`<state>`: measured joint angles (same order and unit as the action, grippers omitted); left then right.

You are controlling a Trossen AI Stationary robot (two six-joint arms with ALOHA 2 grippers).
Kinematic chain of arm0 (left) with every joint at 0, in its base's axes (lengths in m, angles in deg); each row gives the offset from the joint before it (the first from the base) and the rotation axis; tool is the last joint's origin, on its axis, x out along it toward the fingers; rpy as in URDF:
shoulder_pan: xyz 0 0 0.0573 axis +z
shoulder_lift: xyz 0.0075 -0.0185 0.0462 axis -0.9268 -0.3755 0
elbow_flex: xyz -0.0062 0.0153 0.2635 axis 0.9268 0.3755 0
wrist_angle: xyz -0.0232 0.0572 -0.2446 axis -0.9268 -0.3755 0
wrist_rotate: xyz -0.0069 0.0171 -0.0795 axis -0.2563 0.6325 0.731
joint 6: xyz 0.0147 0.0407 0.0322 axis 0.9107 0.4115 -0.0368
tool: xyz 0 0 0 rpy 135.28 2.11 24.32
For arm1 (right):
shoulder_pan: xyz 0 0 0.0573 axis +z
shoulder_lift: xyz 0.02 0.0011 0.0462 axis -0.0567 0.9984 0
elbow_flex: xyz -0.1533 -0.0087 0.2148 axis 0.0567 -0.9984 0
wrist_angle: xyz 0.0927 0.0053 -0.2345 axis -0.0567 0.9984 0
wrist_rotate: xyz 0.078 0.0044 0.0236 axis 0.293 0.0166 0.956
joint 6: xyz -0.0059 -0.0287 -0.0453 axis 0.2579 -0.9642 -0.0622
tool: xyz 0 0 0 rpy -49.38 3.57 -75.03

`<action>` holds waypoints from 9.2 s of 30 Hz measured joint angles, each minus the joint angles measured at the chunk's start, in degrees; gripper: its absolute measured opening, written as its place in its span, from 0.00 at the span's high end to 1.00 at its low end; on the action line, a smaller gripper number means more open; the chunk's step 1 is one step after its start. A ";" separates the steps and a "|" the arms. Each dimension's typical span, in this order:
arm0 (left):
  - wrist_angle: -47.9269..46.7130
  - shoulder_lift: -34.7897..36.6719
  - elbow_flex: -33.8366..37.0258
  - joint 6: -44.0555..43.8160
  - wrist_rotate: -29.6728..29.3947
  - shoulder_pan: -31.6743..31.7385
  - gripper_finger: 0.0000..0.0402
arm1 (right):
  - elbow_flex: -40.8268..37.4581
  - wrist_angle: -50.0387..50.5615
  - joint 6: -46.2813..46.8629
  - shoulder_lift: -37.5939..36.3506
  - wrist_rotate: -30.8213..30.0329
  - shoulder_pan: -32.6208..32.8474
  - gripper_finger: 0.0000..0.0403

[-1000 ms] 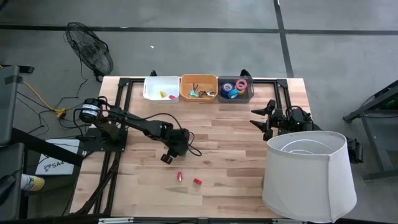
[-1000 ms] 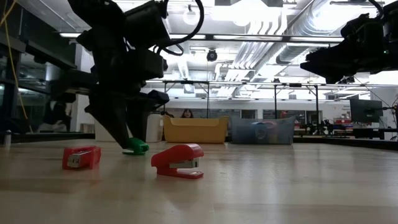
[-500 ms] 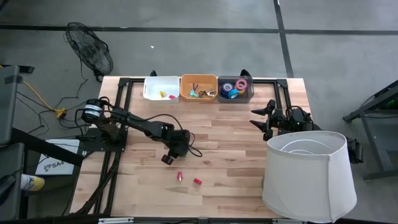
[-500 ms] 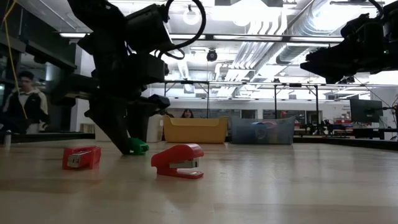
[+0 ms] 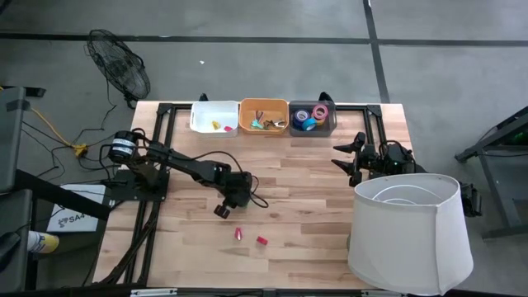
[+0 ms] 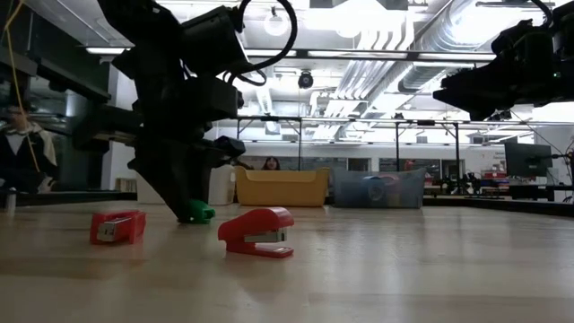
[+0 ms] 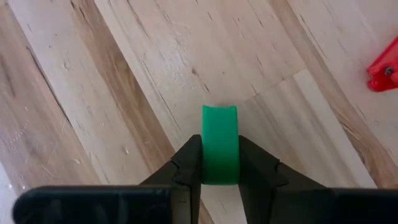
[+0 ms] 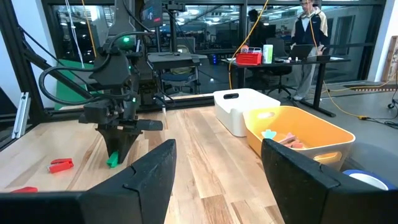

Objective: Pick and place Stapler, Stapler remover, tape
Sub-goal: Put the green stapler into the white bin, then put the left red stapler into the white bin

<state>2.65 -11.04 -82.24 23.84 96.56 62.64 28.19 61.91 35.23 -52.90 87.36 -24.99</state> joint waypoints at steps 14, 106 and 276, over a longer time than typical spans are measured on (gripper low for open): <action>-7.22 10.46 0.02 0.64 -6.44 4.90 0.82 | -0.02 0.02 0.01 -0.02 -0.02 -0.02 0.44; -14.07 20.08 -0.01 -6.39 -9.32 55.63 0.47 | 0.00 0.00 0.02 -0.02 0.00 0.00 0.44; 9.60 -4.74 -0.15 24.12 -2.40 -19.07 0.70 | 0.00 0.00 0.01 -0.02 -0.01 -0.02 0.44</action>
<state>12.26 -15.79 -82.40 47.96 94.16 43.56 28.19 61.91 35.24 -52.92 87.35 -25.01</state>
